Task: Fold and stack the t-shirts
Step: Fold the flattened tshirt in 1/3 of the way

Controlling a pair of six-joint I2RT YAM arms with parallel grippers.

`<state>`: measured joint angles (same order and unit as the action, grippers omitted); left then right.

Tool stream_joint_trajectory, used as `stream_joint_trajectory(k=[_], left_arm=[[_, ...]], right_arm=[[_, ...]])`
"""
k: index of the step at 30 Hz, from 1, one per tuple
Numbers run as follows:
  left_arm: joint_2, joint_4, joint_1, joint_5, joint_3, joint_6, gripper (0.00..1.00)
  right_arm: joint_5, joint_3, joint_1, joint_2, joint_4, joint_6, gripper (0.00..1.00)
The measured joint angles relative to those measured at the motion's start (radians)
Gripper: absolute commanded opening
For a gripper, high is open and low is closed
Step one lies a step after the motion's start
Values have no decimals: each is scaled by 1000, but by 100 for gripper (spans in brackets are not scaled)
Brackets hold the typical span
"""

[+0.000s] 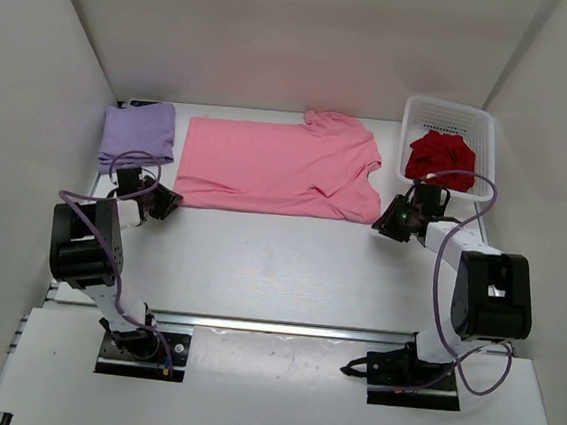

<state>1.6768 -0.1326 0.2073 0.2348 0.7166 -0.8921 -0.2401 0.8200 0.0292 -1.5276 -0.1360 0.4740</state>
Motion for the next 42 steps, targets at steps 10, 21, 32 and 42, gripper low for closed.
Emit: stream_joint_trajectory(k=[10, 21, 32, 42], left_arm=[[59, -14, -6, 13, 36, 2, 15], [75, 11, -19, 2, 70, 31, 0], [73, 51, 13, -3, 86, 76, 0], [-58, 134, 24, -23, -18, 128, 0]], right_arm=[[-21, -14, -45, -147, 178, 77, 32], [-6, 37, -51, -221, 230, 104, 0], [24, -43, -49, -93, 162, 98, 0], [16, -177, -82, 88, 61, 77, 0]])
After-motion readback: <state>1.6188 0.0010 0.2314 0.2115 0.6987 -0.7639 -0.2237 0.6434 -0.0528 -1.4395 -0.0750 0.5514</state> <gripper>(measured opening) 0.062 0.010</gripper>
